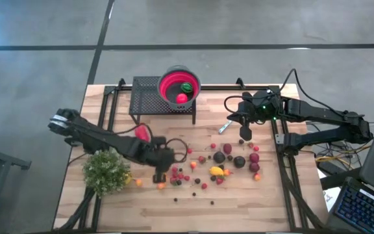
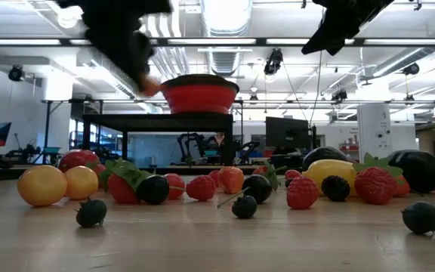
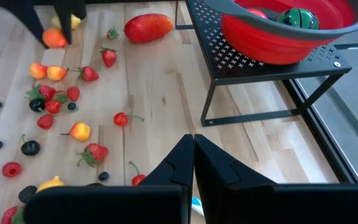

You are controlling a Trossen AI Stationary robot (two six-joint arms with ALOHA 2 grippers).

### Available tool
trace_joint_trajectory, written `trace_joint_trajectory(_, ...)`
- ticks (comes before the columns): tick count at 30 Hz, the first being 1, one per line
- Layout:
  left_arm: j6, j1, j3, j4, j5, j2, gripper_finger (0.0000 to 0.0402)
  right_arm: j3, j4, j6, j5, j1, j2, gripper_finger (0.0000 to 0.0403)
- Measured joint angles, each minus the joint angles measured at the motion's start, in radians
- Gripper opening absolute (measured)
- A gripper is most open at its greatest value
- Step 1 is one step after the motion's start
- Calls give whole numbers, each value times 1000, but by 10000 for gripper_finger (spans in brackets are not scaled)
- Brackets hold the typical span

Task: Pick & Place Fruit
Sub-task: Put the orange pear into the red gray strainer bowl on the shelf

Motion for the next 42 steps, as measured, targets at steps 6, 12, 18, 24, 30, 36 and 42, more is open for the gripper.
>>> trace_joint_trajectory(6,214,88,182,56,-318,0,156,0,-2,0,0,0,0,8)
trace_joint_trajectory(12,418,236,324,170,-418,0,156,0,-2,4,0,0,0,8)
trace_joint_trajectory(18,439,433,371,205,-414,-2,156,0,-2,4,0,0,0,8)
trace_joint_trajectory(24,365,613,334,202,-232,-2,156,0,-2,-4,0,0,0,8)
trace_joint_trajectory(30,304,712,267,205,-64,-2,156,0,-3,-11,0,0,0,8)
trace_joint_trajectory(36,302,724,216,205,-51,-2,158,0,-3,-19,0,0,0,8)
trace_joint_trajectory(42,300,725,220,209,-62,-1,172,0,-2,-12,0,0,0,8)
